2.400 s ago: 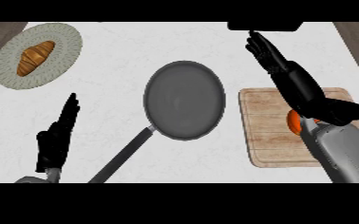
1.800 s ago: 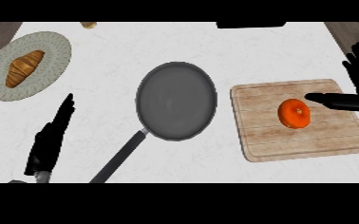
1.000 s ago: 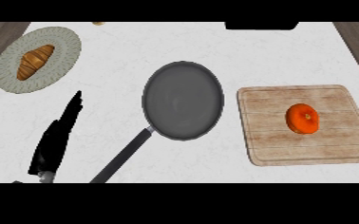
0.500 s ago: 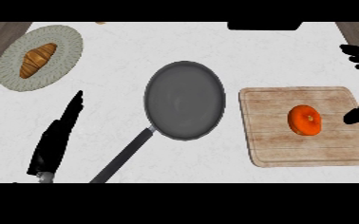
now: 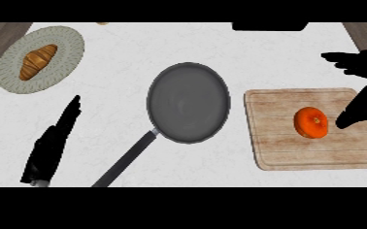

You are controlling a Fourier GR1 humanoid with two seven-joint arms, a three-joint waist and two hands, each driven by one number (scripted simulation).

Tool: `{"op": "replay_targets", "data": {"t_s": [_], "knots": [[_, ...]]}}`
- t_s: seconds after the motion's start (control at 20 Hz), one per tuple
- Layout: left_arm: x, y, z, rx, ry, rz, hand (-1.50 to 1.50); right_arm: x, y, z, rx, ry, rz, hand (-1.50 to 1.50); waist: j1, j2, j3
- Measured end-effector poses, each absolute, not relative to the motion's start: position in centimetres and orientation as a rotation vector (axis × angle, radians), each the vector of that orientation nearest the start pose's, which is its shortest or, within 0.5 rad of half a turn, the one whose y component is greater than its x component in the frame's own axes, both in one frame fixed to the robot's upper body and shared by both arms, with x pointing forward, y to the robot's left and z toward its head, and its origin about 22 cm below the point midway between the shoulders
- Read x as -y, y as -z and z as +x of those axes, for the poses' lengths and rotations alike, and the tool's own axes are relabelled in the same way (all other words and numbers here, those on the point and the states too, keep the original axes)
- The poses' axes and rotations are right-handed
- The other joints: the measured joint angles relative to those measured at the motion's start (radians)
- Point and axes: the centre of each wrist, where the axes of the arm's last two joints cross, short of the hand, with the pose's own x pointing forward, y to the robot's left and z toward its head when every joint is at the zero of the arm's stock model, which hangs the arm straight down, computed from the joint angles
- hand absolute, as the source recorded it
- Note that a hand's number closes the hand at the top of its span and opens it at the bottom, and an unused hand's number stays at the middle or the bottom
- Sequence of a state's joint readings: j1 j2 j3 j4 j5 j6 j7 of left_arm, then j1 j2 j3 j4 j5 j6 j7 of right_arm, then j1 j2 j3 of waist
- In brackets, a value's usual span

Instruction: Pick the squash from the cutting board and place it in the pan

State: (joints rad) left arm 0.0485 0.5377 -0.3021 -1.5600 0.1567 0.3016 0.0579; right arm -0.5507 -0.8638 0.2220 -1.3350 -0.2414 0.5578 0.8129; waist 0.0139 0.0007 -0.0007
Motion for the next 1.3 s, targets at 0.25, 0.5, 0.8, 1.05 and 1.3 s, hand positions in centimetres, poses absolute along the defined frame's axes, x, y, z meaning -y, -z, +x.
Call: {"op": "replay_targets", "data": {"t_s": [0.25, 0.5, 0.8, 1.05, 1.3], "knots": [[-28.4, -0.4, 22.2, 1.396, 0.270, 0.334, 0.00, 32.9, -17.6, 34.9, 0.662, -0.968, -0.432, -1.50, -0.004, 0.000, 0.000], [-28.4, -0.9, 22.6, 1.385, 0.263, 0.337, 0.00, 32.0, -17.1, 35.3, 0.643, -0.988, -0.409, -1.50, -0.007, -0.001, 0.000], [-28.1, -0.6, 22.6, 1.384, 0.260, 0.336, 0.00, 30.2, -15.5, 35.1, 0.590, -1.026, -0.421, -1.50, -0.010, -0.002, 0.000], [-28.6, -1.1, 22.4, 1.385, 0.261, 0.333, 0.00, 30.1, -14.6, 35.4, 0.544, -1.035, -0.435, -1.50, -0.007, -0.001, 0.000], [-28.2, -0.9, 22.7, 1.391, 0.263, 0.335, 0.00, 29.9, -13.0, 35.3, 0.496, -1.052, -0.440, -1.50, -0.009, -0.001, 0.000]]}}
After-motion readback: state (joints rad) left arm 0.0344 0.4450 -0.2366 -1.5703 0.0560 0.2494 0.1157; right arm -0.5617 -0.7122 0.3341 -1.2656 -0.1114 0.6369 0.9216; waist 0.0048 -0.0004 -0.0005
